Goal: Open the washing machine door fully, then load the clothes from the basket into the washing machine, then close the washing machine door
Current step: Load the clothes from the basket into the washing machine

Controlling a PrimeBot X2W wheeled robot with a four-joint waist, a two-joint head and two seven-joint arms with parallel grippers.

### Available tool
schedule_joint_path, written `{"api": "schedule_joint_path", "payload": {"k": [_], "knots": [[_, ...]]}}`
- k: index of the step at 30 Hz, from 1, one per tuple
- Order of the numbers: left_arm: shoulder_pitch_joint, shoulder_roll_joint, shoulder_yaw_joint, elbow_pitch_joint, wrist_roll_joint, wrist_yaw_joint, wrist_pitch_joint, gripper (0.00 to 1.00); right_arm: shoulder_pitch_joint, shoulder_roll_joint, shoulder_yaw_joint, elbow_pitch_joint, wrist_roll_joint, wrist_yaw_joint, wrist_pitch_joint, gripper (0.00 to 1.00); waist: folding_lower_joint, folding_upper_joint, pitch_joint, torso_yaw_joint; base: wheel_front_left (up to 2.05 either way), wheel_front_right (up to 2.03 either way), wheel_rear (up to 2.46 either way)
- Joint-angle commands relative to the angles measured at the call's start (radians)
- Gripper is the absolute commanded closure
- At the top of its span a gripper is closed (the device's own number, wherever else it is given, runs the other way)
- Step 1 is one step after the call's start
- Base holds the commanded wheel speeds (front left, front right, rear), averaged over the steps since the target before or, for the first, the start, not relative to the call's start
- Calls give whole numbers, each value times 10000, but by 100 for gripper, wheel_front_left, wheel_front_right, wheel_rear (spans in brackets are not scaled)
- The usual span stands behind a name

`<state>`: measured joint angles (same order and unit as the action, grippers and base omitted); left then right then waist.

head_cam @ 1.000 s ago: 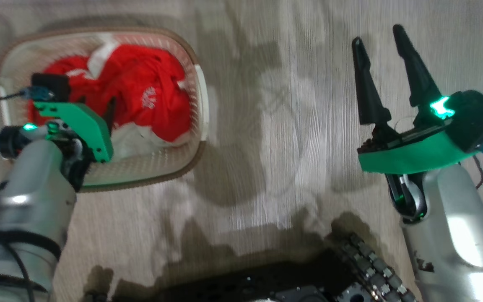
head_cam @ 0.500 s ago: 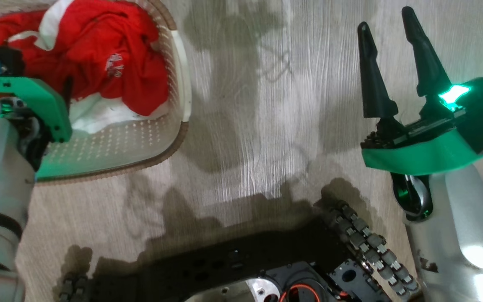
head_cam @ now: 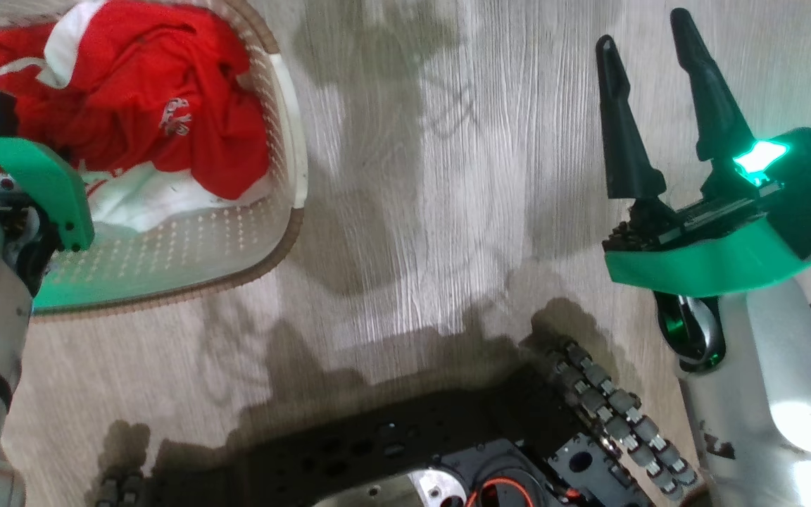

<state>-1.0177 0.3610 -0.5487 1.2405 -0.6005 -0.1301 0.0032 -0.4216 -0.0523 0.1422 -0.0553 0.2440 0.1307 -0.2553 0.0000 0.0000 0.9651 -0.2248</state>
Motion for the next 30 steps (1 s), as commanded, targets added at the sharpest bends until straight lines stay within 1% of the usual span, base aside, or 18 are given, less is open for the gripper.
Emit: {"api": "schedule_joint_path", "payload": {"k": [1,10,15,18,24,30], "knots": [[269,462,168,1,-70,-5,-145,100,321,20,191,-235,88,0,-64,0,0,0,-191,100,0,0,0],[1009,-6,408,-46,-474,-5,-2197,100,455,20,187,312,111,0,-64,0,0,0,-1771,670,0,0,0],[1517,-207,635,-618,-518,89,-2623,100,646,20,123,662,-46,0,-64,0,0,0,-2799,1049,0,0,0],[1945,-215,1027,-1798,-382,351,-2642,100,791,20,19,814,-160,0,-64,0,0,0,-3381,1311,0,0,0],[3479,-361,2050,-4647,246,899,-2647,100,1129,20,-111,1109,-298,0,-44,0,0,0,-4559,1741,0,0,0],[4816,-597,2852,-7021,876,1190,-2648,100,1424,20,-212,1217,-234,0,89,0,0,0,-5526,1969,0,0,0]]}}
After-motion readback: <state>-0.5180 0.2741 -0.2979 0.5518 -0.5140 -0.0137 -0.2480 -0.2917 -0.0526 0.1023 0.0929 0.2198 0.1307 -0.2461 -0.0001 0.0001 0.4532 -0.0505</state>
